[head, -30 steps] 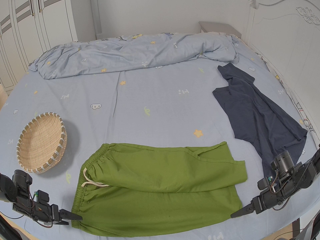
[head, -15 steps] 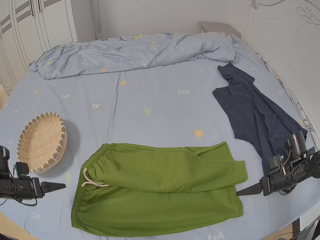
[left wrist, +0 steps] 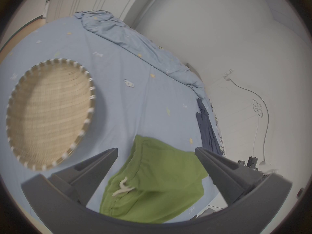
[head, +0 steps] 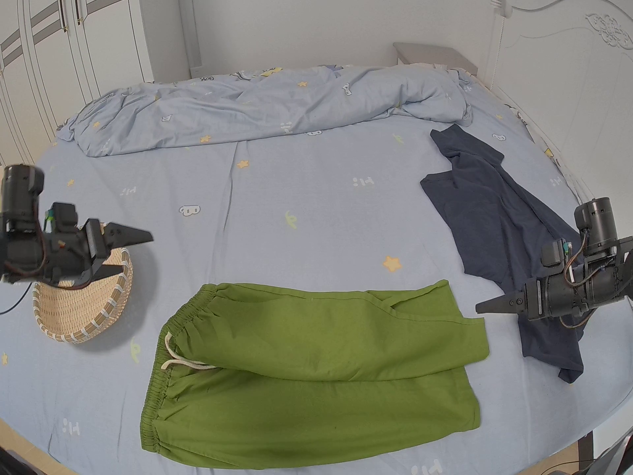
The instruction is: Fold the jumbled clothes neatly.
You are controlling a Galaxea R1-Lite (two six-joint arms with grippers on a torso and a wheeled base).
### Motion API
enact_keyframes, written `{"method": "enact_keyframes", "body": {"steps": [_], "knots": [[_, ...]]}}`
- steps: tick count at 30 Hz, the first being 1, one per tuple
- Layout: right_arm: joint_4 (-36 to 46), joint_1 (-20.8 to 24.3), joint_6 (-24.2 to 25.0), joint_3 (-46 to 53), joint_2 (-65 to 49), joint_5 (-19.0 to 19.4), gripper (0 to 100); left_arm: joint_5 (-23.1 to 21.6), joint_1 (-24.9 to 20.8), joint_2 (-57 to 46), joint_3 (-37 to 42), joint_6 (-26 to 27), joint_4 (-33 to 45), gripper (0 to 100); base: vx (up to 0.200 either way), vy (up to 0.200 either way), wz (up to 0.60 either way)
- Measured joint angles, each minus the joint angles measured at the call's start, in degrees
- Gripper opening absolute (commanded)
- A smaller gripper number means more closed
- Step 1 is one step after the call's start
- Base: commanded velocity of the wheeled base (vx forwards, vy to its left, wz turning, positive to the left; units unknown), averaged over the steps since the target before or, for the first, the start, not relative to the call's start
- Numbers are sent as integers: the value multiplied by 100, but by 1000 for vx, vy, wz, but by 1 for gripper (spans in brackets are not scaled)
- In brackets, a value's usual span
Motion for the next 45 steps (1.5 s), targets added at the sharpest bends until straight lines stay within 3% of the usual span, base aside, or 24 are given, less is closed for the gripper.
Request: {"method": "enact_keyframes", "body": {"steps": [6, 16, 27, 45], "knots": [[33, -40, 2, -256, 139, -106, 100, 121, -584, 1174, -1052, -158, 9, 100, 0, 0, 0], [41, 41, -2, -339, 255, -162, 100, 180, -1104, 2608, -1819, -217, -60, 100, 0, 0, 0], [38, 85, -4, -315, 336, -169, 100, 191, -1087, 3071, -1847, -200, -2, 100, 0, 0, 0], [41, 117, -4, -310, 354, -167, 100, 191, -931, 2887, -1452, -150, -2, 100, 0, 0, 0]]}}
